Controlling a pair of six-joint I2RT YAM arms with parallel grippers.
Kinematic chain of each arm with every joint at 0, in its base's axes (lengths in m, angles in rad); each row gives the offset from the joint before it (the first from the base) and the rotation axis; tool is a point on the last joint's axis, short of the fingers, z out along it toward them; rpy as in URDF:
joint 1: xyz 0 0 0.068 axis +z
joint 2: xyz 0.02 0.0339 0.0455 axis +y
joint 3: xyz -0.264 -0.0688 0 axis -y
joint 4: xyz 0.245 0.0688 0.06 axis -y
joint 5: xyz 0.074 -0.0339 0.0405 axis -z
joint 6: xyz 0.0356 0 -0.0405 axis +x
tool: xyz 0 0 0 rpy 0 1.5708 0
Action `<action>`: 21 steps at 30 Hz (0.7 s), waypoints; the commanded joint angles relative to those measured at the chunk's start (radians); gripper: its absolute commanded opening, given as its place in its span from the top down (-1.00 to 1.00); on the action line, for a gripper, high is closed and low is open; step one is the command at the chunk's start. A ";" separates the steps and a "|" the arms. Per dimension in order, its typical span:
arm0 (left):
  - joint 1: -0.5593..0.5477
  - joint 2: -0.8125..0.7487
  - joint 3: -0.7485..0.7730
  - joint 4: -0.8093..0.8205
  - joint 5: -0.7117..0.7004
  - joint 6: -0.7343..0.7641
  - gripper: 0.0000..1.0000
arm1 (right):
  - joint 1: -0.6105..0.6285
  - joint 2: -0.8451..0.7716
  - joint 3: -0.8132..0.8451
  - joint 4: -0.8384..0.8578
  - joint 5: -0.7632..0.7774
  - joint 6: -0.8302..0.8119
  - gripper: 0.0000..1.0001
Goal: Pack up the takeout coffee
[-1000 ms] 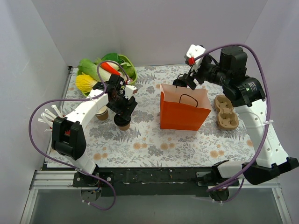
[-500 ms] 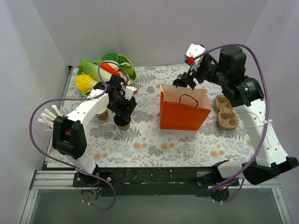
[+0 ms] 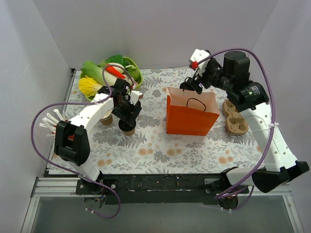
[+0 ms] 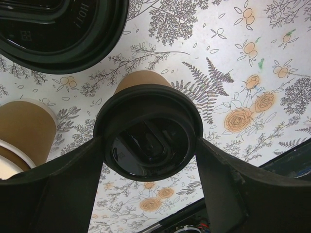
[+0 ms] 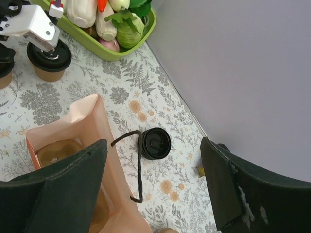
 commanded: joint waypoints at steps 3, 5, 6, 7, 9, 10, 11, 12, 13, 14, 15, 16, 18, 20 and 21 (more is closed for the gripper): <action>-0.006 0.002 -0.027 -0.038 -0.005 0.005 -0.18 | -0.061 -0.011 -0.014 0.077 0.034 0.027 -0.70; -0.005 0.004 -0.016 -0.051 -0.013 0.010 -0.08 | -0.118 0.021 0.027 0.061 -0.003 0.053 -0.69; -0.006 0.002 -0.012 -0.052 -0.016 0.007 -0.06 | -0.136 0.032 0.043 0.058 -0.015 0.061 -0.69; -0.006 -0.004 -0.007 -0.048 -0.017 0.005 -0.06 | -0.170 0.050 0.052 0.052 -0.038 0.067 -0.70; -0.006 -0.008 0.007 -0.045 -0.026 0.008 -0.05 | -0.196 0.064 0.067 0.049 -0.058 0.085 -0.69; -0.006 -0.010 0.011 -0.048 -0.028 0.010 -0.03 | -0.210 0.070 0.067 0.049 -0.071 0.090 -0.69; -0.008 -0.013 0.020 -0.048 -0.034 0.010 0.00 | -0.216 0.075 0.067 0.048 -0.077 0.092 -0.69; -0.008 -0.013 0.025 -0.048 -0.036 0.008 0.03 | -0.218 0.075 0.063 0.049 -0.082 0.096 -0.68; -0.006 -0.016 0.030 -0.048 -0.036 0.013 0.06 | -0.221 0.076 0.058 0.049 -0.089 0.096 -0.68; -0.008 -0.018 0.033 -0.048 -0.036 0.016 0.09 | -0.222 0.078 0.057 0.052 -0.092 0.098 -0.69; -0.006 -0.019 0.048 -0.048 -0.037 0.014 0.09 | -0.221 0.076 0.054 0.052 -0.092 0.098 -0.69; -0.006 -0.021 0.056 -0.058 -0.031 0.016 0.11 | -0.222 0.078 0.044 0.054 -0.089 0.098 -0.69; -0.008 -0.025 0.072 -0.064 -0.022 0.025 0.36 | -0.234 0.082 0.037 0.052 -0.085 0.096 -0.68; -0.006 -0.030 0.080 -0.076 -0.010 0.036 0.54 | -0.267 0.099 0.035 0.041 -0.111 0.093 -0.68; -0.008 -0.033 0.085 -0.079 -0.005 0.040 0.76 | -0.279 0.110 0.044 0.000 -0.130 0.086 -0.69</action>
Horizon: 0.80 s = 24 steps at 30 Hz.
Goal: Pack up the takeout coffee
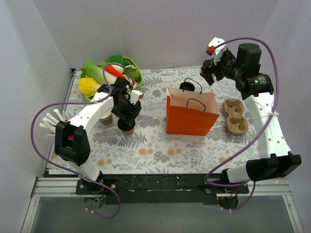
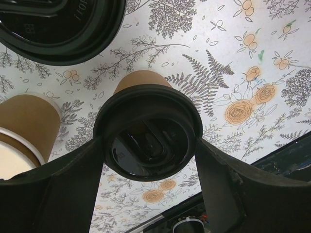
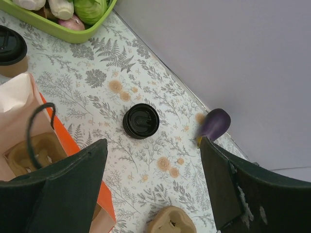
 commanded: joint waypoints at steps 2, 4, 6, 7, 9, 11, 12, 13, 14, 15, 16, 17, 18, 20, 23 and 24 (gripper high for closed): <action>-0.003 -0.039 0.055 -0.031 0.029 0.046 0.99 | -0.085 0.067 0.072 -0.089 -0.125 -0.047 -0.68; -0.003 -0.050 0.054 -0.028 0.041 0.057 1.00 | -0.131 0.107 0.101 -0.184 -0.226 -0.096 -0.68; -0.003 -0.057 0.054 -0.021 0.061 0.063 1.00 | -0.147 0.124 0.122 -0.242 -0.282 -0.202 -0.70; -0.003 -0.065 0.059 -0.015 0.070 0.065 1.00 | -0.150 0.132 0.124 -0.300 -0.309 -0.237 -0.71; -0.003 -0.070 0.075 0.005 0.102 0.053 1.00 | -0.148 0.132 0.109 -0.336 -0.336 -0.323 -0.73; -0.001 -0.083 0.104 0.019 0.131 0.047 1.00 | -0.150 0.135 0.096 -0.359 -0.365 -0.354 -0.75; -0.003 -0.087 0.114 0.025 0.154 0.044 1.00 | -0.148 0.136 0.092 -0.362 -0.373 -0.364 -0.75; -0.001 -0.088 0.129 0.028 0.162 0.037 1.00 | -0.150 0.147 0.096 -0.374 -0.391 -0.374 -0.74; -0.001 -0.088 0.141 0.028 0.171 0.036 1.00 | -0.150 0.152 0.099 -0.399 -0.403 -0.385 -0.74; -0.003 -0.088 0.169 0.024 0.180 0.034 1.00 | -0.148 0.158 0.105 -0.408 -0.414 -0.397 -0.74; -0.003 -0.090 0.180 0.024 0.199 0.034 1.00 | -0.148 0.167 0.110 -0.422 -0.438 -0.406 -0.74; -0.001 -0.093 0.187 0.024 0.205 0.034 1.00 | -0.148 0.172 0.113 -0.452 -0.449 -0.423 -0.73; -0.001 -0.094 0.207 0.024 0.210 0.034 1.00 | -0.148 0.175 0.115 -0.470 -0.461 -0.436 -0.74; -0.001 -0.096 0.223 0.027 0.211 0.030 1.00 | -0.148 0.185 0.122 -0.482 -0.474 -0.446 -0.71; -0.003 -0.091 0.259 0.027 0.226 0.030 1.00 | -0.148 0.187 0.145 -0.513 -0.462 -0.469 -0.70; -0.001 -0.088 0.269 0.030 0.233 0.028 1.00 | -0.148 0.186 0.151 -0.538 -0.460 -0.489 -0.70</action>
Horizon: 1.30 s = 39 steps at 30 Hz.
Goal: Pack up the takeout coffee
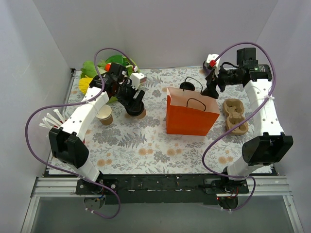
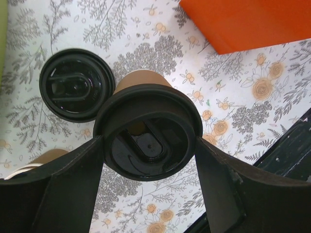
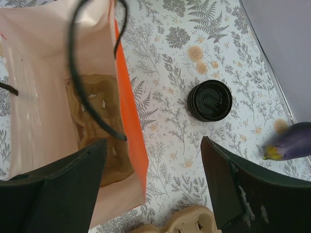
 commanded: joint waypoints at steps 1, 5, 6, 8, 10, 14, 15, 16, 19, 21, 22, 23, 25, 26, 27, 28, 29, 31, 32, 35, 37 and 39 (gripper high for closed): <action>0.000 -0.050 0.077 0.017 0.060 -0.005 1.00 | 0.001 -0.004 0.075 -0.098 -0.042 -0.090 -0.70; -0.001 -0.032 0.148 0.026 0.109 -0.016 1.00 | 0.001 -0.019 0.074 -0.153 -0.037 -0.182 -0.71; -0.001 -0.027 0.163 0.030 0.120 -0.016 1.00 | 0.001 -0.022 0.060 -0.150 -0.036 -0.184 -0.70; 0.000 -0.020 0.208 0.040 0.137 -0.016 1.00 | 0.003 -0.030 0.004 -0.089 -0.042 -0.162 -0.68; -0.001 -0.010 0.243 0.051 0.135 -0.030 1.00 | 0.024 -0.024 -0.021 -0.055 -0.044 -0.153 -0.65; 0.000 0.009 0.372 0.057 0.126 -0.042 1.00 | 0.067 0.016 -0.014 -0.053 -0.047 -0.155 -0.47; 0.000 0.008 0.386 0.075 0.129 -0.043 1.00 | 0.073 0.025 -0.006 -0.055 -0.050 -0.156 -0.43; -0.001 0.008 0.398 0.088 0.131 -0.046 1.00 | 0.087 0.042 -0.001 -0.055 -0.051 -0.151 -0.37; 0.000 0.005 0.440 0.141 0.149 -0.048 1.00 | 0.121 0.077 0.037 -0.062 -0.041 -0.136 0.02; 0.000 0.009 0.469 0.166 0.155 -0.063 1.00 | 0.139 0.094 0.061 -0.093 -0.025 -0.133 0.32; 0.000 0.011 0.476 0.169 0.172 -0.065 1.00 | 0.158 0.110 0.087 -0.110 -0.011 -0.135 0.44; 0.000 0.011 0.483 0.172 0.183 -0.068 1.00 | 0.164 0.114 0.100 -0.122 -0.004 -0.130 0.69; -0.001 -0.003 0.489 0.183 0.204 -0.071 1.00 | 0.184 0.119 0.133 -0.127 0.016 -0.092 0.93; 0.000 -0.010 0.484 0.188 0.215 -0.073 1.00 | 0.185 0.116 0.137 -0.113 0.015 -0.016 0.97; -0.001 -0.018 0.477 0.197 0.221 -0.076 1.00 | 0.187 0.107 0.129 -0.075 0.018 0.038 0.97; 0.000 -0.042 0.451 0.203 0.224 -0.074 1.00 | 0.190 0.078 0.120 -0.006 0.022 0.092 0.97; 0.000 -0.056 0.432 0.211 0.237 -0.073 1.00 | 0.193 0.058 0.091 0.035 0.024 0.171 0.97; 0.000 -0.116 0.379 0.247 0.243 -0.050 1.00 | 0.233 -0.014 0.042 0.142 0.071 0.229 0.97; -0.001 -0.138 0.324 0.267 0.241 -0.048 1.00 | 0.254 -0.042 -0.015 0.173 0.091 0.238 0.97; -0.001 -0.200 0.242 0.322 0.246 -0.016 1.00 | 0.349 -0.161 -0.136 0.314 0.200 0.301 0.97; -0.001 -0.222 0.219 0.332 0.264 0.007 1.00 | 0.423 -0.249 -0.271 0.376 0.264 0.339 0.97; -0.001 -0.248 0.197 0.312 0.281 0.026 1.00 | 0.469 -0.301 -0.363 0.466 0.317 0.367 0.97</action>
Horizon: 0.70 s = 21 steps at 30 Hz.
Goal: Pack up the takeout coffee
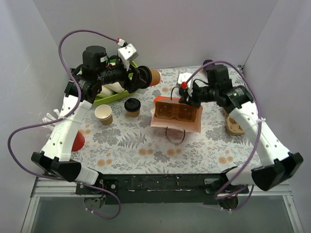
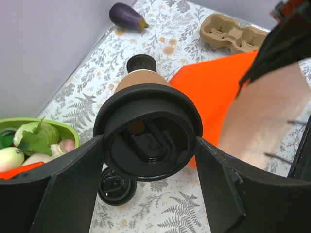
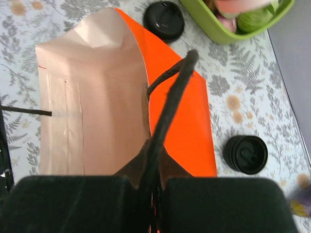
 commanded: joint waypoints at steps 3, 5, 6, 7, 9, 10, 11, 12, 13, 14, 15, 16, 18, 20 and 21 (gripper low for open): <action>-0.001 -0.135 -0.042 -0.024 0.096 0.110 1.00 | 0.158 -0.179 -0.234 0.276 0.219 0.187 0.97; -0.001 -0.158 -0.051 -0.055 0.119 0.144 1.00 | 0.179 -0.193 -0.260 0.285 0.238 0.208 0.97; -0.001 -0.178 -0.057 -0.087 0.133 0.156 1.00 | 0.198 -0.204 -0.268 0.299 0.261 0.215 0.97; -0.003 -0.189 -0.059 -0.101 0.150 0.164 1.00 | 0.204 -0.206 -0.280 0.304 0.267 0.221 0.97; -0.005 -0.201 -0.054 -0.127 0.168 0.149 1.00 | 0.213 -0.201 -0.278 0.308 0.274 0.241 0.97; -0.005 -0.198 -0.028 -0.147 0.182 0.147 1.00 | 0.216 -0.200 -0.277 0.307 0.272 0.251 0.97; -0.005 -0.192 -0.010 -0.196 0.227 0.147 1.00 | 0.216 -0.195 -0.271 0.304 0.270 0.270 0.97; -0.006 -0.182 0.010 -0.222 0.243 0.153 1.00 | 0.218 -0.186 -0.268 0.299 0.277 0.283 0.97; -0.006 -0.166 0.048 -0.242 0.255 0.150 1.00 | 0.216 -0.181 -0.262 0.295 0.281 0.296 0.97; -0.006 -0.162 0.056 -0.257 0.268 0.150 1.00 | 0.218 -0.178 -0.251 0.295 0.283 0.302 0.97; -0.006 -0.162 0.056 -0.270 0.274 0.161 1.00 | 0.218 -0.169 -0.245 0.295 0.298 0.323 0.97; -0.006 -0.160 0.053 -0.271 0.283 0.179 1.00 | 0.218 -0.164 -0.239 0.299 0.307 0.336 0.97; -0.006 -0.149 0.044 -0.282 0.317 0.217 1.00 | 0.218 -0.141 -0.211 0.298 0.327 0.357 0.97; -0.006 -0.122 0.050 -0.311 0.343 0.271 1.00 | 0.218 -0.123 -0.185 0.278 0.329 0.356 0.97; -0.006 -0.110 0.053 -0.323 0.354 0.296 1.00 | 0.216 -0.109 -0.165 0.278 0.342 0.357 0.97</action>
